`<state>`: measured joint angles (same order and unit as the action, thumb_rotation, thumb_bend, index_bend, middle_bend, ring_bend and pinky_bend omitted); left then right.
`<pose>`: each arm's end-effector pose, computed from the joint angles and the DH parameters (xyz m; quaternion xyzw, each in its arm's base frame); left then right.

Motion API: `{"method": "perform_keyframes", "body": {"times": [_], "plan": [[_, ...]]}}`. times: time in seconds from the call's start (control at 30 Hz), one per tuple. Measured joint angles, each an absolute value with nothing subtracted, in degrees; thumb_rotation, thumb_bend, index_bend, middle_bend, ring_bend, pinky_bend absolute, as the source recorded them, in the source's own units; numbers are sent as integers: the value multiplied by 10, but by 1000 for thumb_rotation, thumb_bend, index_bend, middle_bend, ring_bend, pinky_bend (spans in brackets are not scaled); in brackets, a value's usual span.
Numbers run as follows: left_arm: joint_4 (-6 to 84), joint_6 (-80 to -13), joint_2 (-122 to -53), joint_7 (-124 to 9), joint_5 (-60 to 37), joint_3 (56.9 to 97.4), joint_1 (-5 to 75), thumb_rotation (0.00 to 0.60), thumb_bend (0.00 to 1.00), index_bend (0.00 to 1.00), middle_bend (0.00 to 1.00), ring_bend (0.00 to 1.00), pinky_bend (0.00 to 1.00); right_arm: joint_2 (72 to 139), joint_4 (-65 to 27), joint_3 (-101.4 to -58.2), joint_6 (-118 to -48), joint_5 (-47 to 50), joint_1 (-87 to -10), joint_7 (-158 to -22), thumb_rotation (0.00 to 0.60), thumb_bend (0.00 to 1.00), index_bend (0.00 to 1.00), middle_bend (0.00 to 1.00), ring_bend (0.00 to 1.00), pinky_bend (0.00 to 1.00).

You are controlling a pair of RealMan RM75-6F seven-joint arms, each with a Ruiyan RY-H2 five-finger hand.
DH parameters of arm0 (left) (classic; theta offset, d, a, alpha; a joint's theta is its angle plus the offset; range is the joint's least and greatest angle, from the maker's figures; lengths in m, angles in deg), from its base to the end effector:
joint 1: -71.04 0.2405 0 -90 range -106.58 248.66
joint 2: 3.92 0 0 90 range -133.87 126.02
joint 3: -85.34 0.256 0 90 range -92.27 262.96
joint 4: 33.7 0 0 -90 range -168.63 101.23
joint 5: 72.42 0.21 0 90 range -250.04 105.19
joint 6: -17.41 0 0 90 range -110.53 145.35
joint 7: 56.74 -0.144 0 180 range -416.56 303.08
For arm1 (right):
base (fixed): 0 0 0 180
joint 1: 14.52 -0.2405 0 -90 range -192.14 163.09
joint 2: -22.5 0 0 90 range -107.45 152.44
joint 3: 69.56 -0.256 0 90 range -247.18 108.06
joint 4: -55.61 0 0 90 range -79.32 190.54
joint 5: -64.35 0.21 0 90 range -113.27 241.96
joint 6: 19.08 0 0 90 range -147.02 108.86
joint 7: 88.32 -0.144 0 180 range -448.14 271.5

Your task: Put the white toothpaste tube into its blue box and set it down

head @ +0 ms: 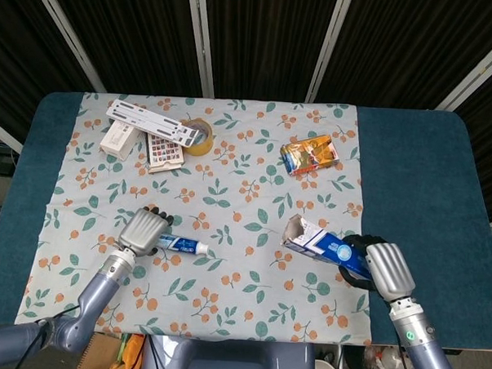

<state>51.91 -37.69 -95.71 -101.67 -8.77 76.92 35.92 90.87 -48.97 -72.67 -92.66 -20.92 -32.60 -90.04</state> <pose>-0.1790 0.3054 -0.0386 -0.8039 -0.2732 -0.2472 0.4670 -0.2167 -0.2293 0.0947 0.6317 -0.4605 0.4681 0.4120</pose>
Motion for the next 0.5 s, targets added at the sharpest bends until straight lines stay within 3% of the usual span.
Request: {"method": "perform_keyframes", "body": {"times": [0.23, 0.5], "plan": [[508, -384, -974, -1025, -87, 788, 350, 600, 379, 619, 670, 579, 642, 906, -490, -729, -928, -209, -324, -906, 600, 329, 434, 491, 422, 416], [513, -422, -953, -1002, -27, 794, 349, 600, 404, 659, 708, 612, 665, 907, -487, -731, -928, -208, -323, -911, 600, 329, 434, 491, 422, 416]]}}
